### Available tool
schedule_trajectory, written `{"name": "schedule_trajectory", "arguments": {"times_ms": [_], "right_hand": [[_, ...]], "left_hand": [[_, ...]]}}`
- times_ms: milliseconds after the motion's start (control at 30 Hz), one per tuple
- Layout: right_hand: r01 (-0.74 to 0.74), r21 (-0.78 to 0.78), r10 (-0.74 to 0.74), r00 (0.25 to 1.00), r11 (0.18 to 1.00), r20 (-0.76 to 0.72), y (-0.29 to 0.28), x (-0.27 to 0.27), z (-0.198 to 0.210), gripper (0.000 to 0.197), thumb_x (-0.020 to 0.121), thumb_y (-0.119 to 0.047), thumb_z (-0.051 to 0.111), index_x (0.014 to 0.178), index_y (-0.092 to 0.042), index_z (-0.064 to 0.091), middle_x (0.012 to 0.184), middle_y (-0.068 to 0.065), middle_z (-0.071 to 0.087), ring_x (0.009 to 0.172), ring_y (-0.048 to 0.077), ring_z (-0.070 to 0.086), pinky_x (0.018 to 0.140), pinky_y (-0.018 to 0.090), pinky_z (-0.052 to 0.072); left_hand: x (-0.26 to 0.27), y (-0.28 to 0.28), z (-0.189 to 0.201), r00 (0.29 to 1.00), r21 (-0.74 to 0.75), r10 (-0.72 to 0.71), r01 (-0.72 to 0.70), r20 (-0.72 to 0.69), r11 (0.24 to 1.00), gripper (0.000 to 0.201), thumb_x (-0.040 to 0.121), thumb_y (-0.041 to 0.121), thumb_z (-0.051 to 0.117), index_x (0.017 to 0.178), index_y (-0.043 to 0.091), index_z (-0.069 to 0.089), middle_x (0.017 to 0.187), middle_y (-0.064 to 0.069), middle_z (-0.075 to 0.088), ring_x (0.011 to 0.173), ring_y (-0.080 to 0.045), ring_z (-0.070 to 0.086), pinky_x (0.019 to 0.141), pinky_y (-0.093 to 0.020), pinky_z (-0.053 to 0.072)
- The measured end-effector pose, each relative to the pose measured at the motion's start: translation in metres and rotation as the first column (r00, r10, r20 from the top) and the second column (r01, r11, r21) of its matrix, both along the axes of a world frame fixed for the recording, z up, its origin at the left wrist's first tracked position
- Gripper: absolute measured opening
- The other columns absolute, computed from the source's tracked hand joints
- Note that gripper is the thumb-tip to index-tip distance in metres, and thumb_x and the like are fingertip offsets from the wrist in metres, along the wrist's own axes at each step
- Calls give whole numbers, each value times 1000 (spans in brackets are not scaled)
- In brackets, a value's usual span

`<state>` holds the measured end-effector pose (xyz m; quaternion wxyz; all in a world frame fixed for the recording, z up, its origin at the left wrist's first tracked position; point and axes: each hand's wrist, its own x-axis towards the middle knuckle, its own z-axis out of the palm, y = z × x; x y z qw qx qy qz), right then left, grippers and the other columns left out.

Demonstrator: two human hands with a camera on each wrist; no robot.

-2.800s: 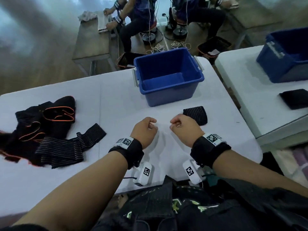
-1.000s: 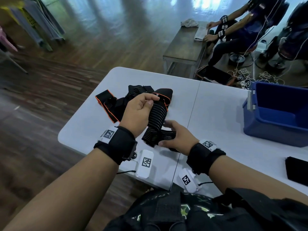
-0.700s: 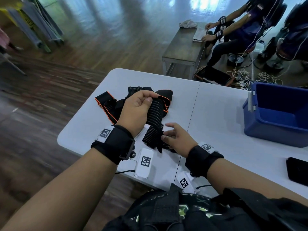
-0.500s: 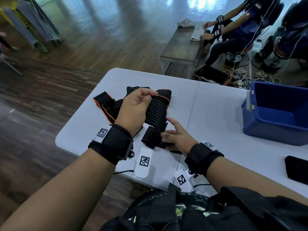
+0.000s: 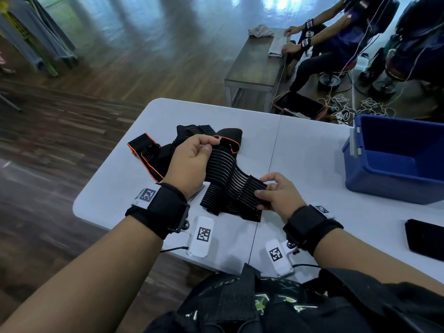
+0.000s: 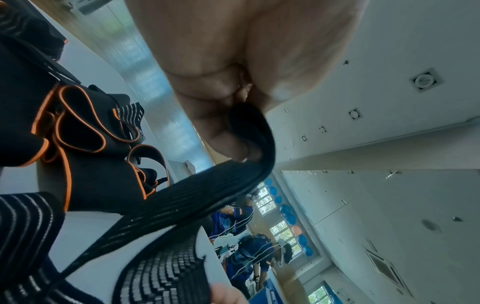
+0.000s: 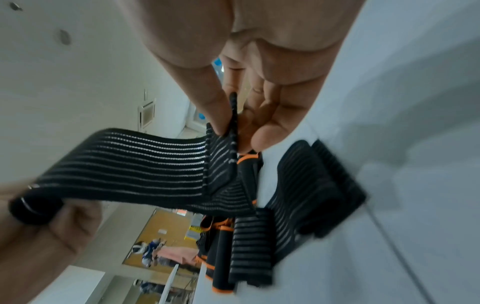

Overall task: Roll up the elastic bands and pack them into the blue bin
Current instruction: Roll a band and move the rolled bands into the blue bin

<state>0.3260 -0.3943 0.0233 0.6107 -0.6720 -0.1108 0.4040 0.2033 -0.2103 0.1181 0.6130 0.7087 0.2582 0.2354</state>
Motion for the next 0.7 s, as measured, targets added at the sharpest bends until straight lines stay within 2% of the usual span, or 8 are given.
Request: {"name": "schedule_trajectory", "arguments": {"times_ms": [200,300,367,433,500,567,633,700], "right_hand": [[259,56,-264,957,964,123,-46,38,18,21,91,5,62,95,-15,57,82,14,67,66,22,66,64,38,58],[331,86,-340,931,940,133,-61,53,29,21,93,7,57,88,-13,63,82,7,68,69,18,67,61,32,60],[346,85,-356,923,934,148,-68,60,33,22,94,7,56,87,-11,66,84,8,69,72,19,67,61,30,60],[371,76,-378,908,926,178,-77,63,36,21,94,6,57,88,-11,68,87,10,70,73,20,68,60,31,59],[401,66,-406,891,914,205,-87,62,37,21,94,5,58,88,-12,69,88,10,71,71,18,69,59,30,57],[426,58,-428,879,903,210,-95,59,35,21,94,5,58,88,-12,69,88,12,71,70,17,70,62,32,59],[440,40,-438,873,897,214,-101,54,33,18,94,4,59,90,-10,69,88,12,72,72,19,70,67,36,60],[447,19,-438,868,894,232,-106,49,31,18,94,4,59,90,-10,69,86,10,72,69,15,70,63,31,60]], "left_hand": [[17,-12,-3,992,11,-83,84,-95,996,24,105,4,46,103,19,65,81,8,68,74,-9,65,63,-28,56],[33,-24,-5,985,3,-134,135,-108,991,19,104,3,46,103,15,61,81,0,67,67,-7,65,55,-25,54],[43,-30,-13,974,-37,-178,175,-141,984,17,104,3,46,100,15,56,85,-5,65,67,-9,64,58,-26,56],[51,-37,-29,946,-54,-238,231,-222,971,11,104,10,49,96,18,52,90,-8,65,74,-19,64,69,-35,59],[55,-42,-50,888,125,-257,325,-382,937,11,99,25,57,90,23,52,90,-6,67,78,-24,63,77,-40,56],[52,-46,-71,789,291,-252,472,-560,832,16,93,36,65,84,25,56,86,2,65,83,-18,62,77,-34,52],[47,-51,-90,679,340,-248,607,-691,718,21,88,41,70,85,23,61,90,6,61,87,-16,60,78,-31,50],[42,-55,-105,586,335,-223,690,-779,642,34,79,55,73,93,26,60,102,5,54,94,-18,57,85,-35,50]]}}
